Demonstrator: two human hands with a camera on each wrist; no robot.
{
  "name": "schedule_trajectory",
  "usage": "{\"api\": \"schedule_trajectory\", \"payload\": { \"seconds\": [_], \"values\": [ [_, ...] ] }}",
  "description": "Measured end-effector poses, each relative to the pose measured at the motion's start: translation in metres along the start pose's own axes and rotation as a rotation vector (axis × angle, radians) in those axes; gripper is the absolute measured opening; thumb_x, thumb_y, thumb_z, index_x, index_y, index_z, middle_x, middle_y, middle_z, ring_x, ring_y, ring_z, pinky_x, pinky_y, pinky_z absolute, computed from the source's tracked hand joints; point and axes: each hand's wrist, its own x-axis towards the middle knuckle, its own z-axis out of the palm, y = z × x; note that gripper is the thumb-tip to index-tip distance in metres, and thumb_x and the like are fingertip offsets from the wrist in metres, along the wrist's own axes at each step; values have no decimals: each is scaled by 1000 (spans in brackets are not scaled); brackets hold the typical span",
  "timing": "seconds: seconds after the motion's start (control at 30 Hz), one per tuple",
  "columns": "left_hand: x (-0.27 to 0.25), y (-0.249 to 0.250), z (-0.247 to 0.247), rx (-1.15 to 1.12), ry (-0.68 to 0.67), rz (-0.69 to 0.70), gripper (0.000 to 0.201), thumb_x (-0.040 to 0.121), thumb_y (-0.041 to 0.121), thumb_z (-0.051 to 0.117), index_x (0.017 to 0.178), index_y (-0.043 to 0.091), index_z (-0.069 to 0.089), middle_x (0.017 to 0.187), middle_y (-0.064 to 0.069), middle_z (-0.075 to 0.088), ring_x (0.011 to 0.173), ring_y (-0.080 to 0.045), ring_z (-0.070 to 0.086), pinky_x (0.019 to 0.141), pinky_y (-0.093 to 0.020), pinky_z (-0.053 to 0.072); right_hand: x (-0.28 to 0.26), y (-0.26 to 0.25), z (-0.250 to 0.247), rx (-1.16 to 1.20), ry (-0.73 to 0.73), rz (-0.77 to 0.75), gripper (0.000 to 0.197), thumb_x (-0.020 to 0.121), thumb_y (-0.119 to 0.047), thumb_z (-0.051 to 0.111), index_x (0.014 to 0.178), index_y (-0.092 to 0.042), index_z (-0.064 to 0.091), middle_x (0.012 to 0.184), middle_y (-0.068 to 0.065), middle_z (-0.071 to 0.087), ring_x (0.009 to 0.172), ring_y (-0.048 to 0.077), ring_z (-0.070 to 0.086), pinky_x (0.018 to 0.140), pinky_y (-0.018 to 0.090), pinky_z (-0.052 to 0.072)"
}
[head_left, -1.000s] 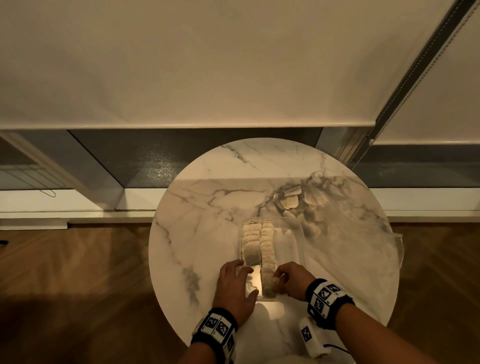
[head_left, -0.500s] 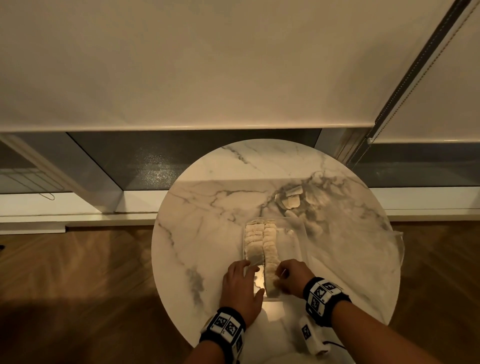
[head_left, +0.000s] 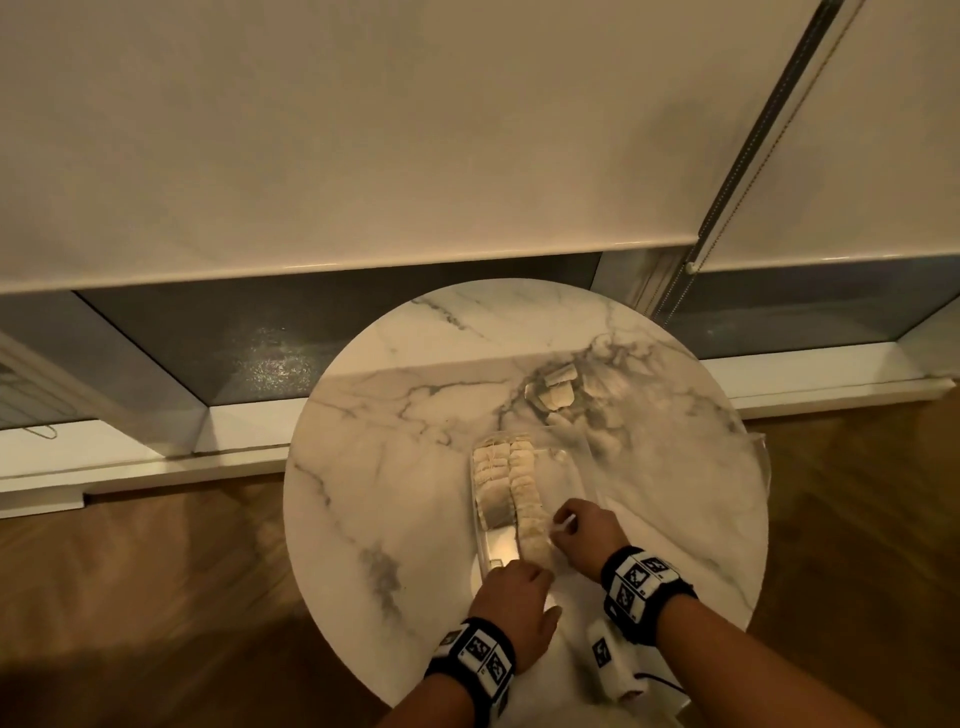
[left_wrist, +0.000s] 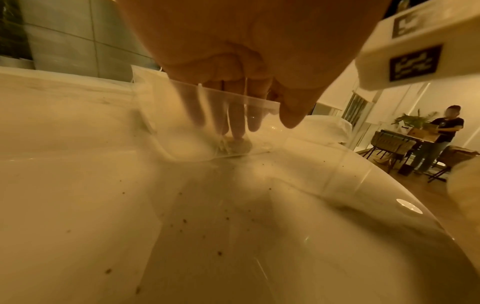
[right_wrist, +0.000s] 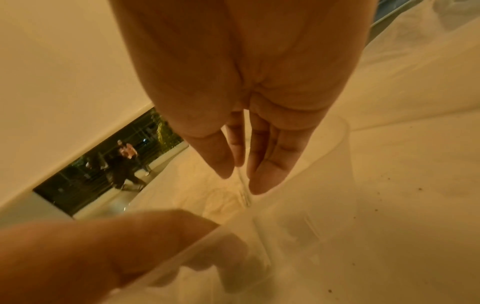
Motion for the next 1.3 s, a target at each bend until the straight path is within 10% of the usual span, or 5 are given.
{"api": "schedule_trajectory", "payload": {
  "seconds": [0.53, 0.87, 1.07, 1.17, 1.3],
  "values": [
    [9, 7, 2, 173, 12, -66, 30, 93, 16, 46, 121, 19, 58, 99, -6, 68, 89, -29, 63, 83, -39, 45, -42, 17, -45, 549, 90, -67, 14, 88, -1, 61, 91, -12, 69, 73, 10, 67, 63, 21, 69, 65, 37, 61],
    [13, 37, -7, -144, 361, -130, 27, 90, 35, 46, 104, 27, 69, 99, 4, 68, 94, -18, 59, 82, -28, 46, -19, 90, -144, 602, 205, -154, 13, 90, -8, 65, 91, -20, 69, 82, 10, 69, 74, 21, 68, 61, 35, 58],
    [29, 95, -12, -181, 496, -57, 15, 89, 26, 60, 102, 29, 67, 95, 14, 65, 90, -3, 55, 81, -18, 43, 0, 167, -184, 430, 590, 182, 37, 80, -26, 78, 110, -18, 59, 118, 13, 58, 110, 32, 54, 92, 44, 48],
    [38, 118, -8, -200, 487, -40, 18, 90, 31, 55, 102, 28, 68, 96, 14, 64, 92, -1, 54, 84, -15, 41, 10, 196, -189, 474, 479, 360, 76, 73, -38, 83, 134, -11, 46, 138, 17, 48, 127, 38, 46, 103, 48, 43],
    [50, 145, -4, -203, 411, -27, 22, 91, 37, 51, 104, 31, 67, 100, 18, 61, 96, 1, 51, 88, -13, 38, 16, 210, -174, 643, 241, 259, 42, 82, -26, 79, 114, -5, 63, 112, 17, 68, 91, 26, 65, 87, 39, 55]
  ]
}}
